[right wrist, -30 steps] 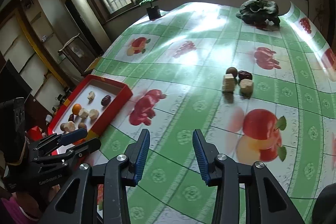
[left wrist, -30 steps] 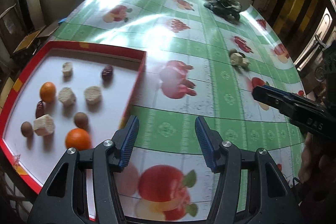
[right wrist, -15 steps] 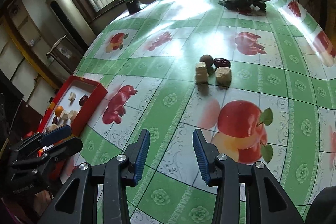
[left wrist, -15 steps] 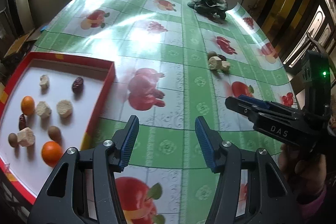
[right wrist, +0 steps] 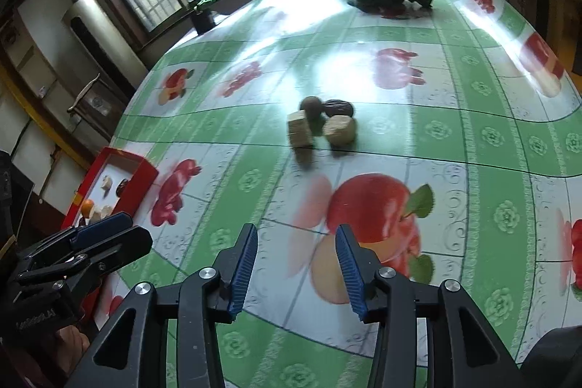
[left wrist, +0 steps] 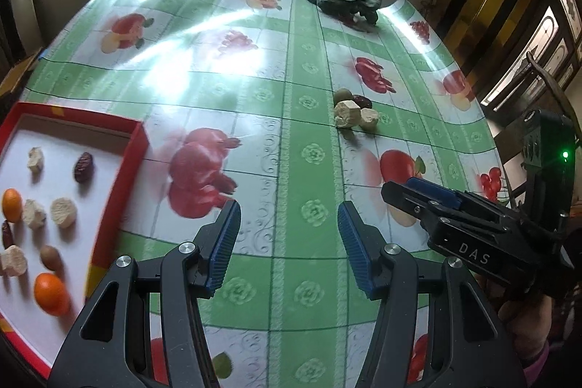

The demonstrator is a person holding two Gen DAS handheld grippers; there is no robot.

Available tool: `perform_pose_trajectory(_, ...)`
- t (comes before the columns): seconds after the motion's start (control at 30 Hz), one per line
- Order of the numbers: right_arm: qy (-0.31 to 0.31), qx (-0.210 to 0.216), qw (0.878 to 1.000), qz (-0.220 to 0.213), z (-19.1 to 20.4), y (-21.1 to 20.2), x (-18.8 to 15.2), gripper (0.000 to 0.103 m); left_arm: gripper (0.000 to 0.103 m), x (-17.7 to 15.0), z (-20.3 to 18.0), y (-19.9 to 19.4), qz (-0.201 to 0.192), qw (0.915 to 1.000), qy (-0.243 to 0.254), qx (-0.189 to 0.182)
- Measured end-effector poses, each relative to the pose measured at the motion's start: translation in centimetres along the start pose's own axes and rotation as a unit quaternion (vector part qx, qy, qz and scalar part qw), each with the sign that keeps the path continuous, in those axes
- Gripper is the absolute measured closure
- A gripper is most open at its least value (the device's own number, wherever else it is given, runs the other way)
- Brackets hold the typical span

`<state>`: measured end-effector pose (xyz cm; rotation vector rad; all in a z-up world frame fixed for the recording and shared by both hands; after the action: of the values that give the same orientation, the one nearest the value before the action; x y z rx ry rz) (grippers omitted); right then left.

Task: Organize fruits
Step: 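Withdraw both open tools from the tray toward the rice cakes on the cloth, then grasp a square rice cake with the left tool while the right tool grasps another rice cake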

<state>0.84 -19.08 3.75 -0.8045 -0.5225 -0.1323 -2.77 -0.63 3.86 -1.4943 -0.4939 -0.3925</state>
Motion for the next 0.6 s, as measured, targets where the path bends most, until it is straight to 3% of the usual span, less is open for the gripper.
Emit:
perform_pose_trajectory(0.3,0.033,-0.019,0.999,-0.027,-2.8,-1.3,0.7,0.059,0.048,0.7,-1.3,1.9,0.027,0.9996,0.006,-0.012)
perform_pose_trajectory(0.6,0.049,-0.026,0.997,-0.048,-4.6,-2.9,0.8,0.058,0.048,3.5,-1.2,3.6,0.046,0.9990,-0.002,0.004)
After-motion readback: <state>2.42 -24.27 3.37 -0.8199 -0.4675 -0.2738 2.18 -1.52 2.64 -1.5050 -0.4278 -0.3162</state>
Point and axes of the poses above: each gripper's, at about its wrist camera, not at the fingertips, and y roughly the way its jaws point, z to its left, x to its top, the point moved 3 cm from there along y, roughly the way its jaws point, and after that the axes turned 15 degrees about x, right-handed, at the moved point
